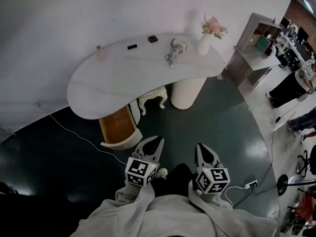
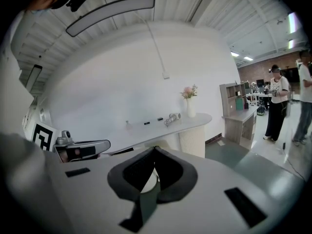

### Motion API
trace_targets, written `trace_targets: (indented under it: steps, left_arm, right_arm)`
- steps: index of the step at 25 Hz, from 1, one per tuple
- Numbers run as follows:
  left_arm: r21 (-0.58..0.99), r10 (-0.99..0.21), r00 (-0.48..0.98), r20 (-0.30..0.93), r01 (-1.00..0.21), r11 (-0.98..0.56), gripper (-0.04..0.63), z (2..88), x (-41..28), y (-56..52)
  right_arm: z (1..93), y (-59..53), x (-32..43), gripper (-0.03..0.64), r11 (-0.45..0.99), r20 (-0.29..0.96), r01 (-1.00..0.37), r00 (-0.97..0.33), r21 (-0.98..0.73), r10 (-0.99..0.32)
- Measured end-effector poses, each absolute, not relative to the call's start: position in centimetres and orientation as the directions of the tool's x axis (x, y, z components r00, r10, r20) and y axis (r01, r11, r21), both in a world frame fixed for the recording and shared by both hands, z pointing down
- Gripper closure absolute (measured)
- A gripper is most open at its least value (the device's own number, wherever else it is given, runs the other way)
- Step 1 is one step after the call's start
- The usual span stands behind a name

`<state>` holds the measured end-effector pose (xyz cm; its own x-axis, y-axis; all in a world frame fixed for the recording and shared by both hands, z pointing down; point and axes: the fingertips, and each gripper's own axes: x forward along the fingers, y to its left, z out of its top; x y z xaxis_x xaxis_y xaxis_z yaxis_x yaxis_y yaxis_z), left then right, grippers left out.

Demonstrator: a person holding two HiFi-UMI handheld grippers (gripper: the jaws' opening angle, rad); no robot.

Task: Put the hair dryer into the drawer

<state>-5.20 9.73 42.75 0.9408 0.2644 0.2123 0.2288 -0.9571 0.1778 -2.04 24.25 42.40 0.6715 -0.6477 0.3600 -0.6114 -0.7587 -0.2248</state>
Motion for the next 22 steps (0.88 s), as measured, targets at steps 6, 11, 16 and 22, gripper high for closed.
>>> trace_targets:
  steps: [6,11,16,22]
  left_arm:
    - [0.166,0.274,0.935,0.225,0.241,-0.956,0.569,42.8,-3.5,10.2]
    - [0.164,0.252,0.943,0.216,0.220,-0.962,0.569,42.6,-0.7,8.4]
    - [0.154,0.240,0.949,0.203,0.212,-0.965,0.569,42.0,3.6,7.7]
    - [0.145,0.240,0.947,0.212,0.212,-0.966,0.569,41.8,9.1,7.0]
  right_arm:
    - [43.1,24.7,0.4,0.568,-0.771,0.380,-0.589,0.674,-0.241,-0.634]
    - [42.9,23.2,3.5,0.566,-0.757,0.370,-0.614,0.665,-0.223,-0.648]
    - [42.4,21.9,7.5,0.566,-0.742,0.359,-0.636,0.655,-0.212,-0.664]
    - [42.3,20.6,12.9,0.568,-0.732,0.356,-0.641,0.645,-0.232,-0.677]
